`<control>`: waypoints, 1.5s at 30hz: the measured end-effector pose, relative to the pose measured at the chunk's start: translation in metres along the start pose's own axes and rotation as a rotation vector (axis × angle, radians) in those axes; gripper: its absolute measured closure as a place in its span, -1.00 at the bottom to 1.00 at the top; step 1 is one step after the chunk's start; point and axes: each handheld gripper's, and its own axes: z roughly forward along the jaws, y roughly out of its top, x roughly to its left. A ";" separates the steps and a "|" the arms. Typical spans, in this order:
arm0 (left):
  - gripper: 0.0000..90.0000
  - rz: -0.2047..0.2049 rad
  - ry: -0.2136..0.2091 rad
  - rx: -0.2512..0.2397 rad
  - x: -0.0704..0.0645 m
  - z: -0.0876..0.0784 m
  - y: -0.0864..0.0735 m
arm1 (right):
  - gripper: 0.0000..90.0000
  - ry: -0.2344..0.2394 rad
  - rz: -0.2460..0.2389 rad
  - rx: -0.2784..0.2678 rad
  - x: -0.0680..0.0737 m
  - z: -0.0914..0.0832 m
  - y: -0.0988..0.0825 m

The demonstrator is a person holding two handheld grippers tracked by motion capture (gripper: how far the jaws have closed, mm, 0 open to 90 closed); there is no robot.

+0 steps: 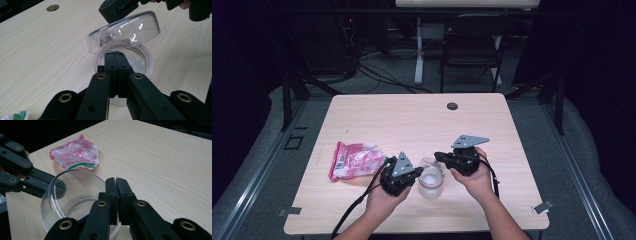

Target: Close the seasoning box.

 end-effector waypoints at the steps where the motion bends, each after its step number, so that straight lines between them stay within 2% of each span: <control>1: 1.00 0.000 0.000 0.004 0.000 0.000 -0.001 | 0.96 0.001 0.000 0.000 0.001 0.001 0.000; 15: 1.00 -0.023 -0.010 0.018 -0.001 0.000 -0.019 | 0.94 0.013 -0.017 0.024 0.004 0.007 -0.003; 19: 0.99 -0.007 -0.008 0.034 -0.004 0.001 -0.022 | 0.94 0.013 -0.018 0.027 0.005 0.008 -0.003; 33: 0.98 -0.018 -0.003 0.056 0.000 0.001 -0.032 | 0.93 0.012 -0.017 0.023 0.005 0.007 -0.003; 45: 0.80 -0.030 0.006 0.043 0.006 -0.002 -0.034 | 0.85 0.004 -0.014 0.016 0.004 0.006 -0.002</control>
